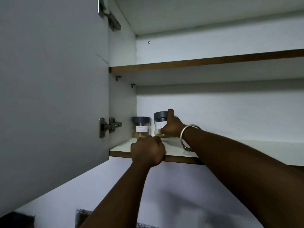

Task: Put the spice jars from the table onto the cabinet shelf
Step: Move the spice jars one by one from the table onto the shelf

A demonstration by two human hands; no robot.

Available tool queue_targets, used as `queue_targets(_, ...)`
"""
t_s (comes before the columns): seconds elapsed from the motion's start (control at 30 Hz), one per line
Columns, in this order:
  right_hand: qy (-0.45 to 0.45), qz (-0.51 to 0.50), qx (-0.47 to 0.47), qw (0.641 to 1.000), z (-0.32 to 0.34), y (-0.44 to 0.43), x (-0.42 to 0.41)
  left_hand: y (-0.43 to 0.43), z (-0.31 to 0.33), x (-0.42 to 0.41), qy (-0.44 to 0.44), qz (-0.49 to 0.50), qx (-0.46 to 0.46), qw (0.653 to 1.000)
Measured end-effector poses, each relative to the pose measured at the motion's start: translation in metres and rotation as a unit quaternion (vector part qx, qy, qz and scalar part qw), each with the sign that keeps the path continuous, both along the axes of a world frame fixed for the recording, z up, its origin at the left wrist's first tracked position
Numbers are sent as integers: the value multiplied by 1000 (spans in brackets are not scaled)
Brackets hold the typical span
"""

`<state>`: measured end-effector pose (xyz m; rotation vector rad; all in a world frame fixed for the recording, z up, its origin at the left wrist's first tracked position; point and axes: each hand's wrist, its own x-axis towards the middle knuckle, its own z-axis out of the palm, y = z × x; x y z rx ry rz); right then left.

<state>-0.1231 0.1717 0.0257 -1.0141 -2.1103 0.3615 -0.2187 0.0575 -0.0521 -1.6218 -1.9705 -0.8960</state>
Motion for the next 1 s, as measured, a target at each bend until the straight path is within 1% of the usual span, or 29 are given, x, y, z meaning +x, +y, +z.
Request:
queue_targets(0.13,-25,-25,-11,999,-10,28,-28,8,-5,-4,19,2,32,999)
queue_targets(0.23,-58,-30,4,998,-13,38,-40,12,-9,-6,27,2,52,998)
queue_targets(0.33,-76,-34,24,996,-19,44,-47,14,-9,-7,26,0,56,998)
queue_targets(0.47,-94,-35,17,995,-23,44,-43,17,-9,-7,24,-1,52,998)
queue_targets(0.67,-96,-28,21,995,-23,42,-40,17,-10,-8,32,1,53,998)
queue_targets(0.77,-91,-19,-4,996,-23,37,-38,16,-9,-8,32,0,57,998)
queue_targets(0.83,-69,-7,-52,996,-20,29,-32,15,-8,-8,22,-6,58,998)
queue_targets(0.87,-72,-11,-70,995,-17,25,-26,13,-6,-7,15,-6,60,998)
queue_targets(1.0,-190,-60,-102,975,-3,4,13,10,-5,-5,-2,11,73,997)
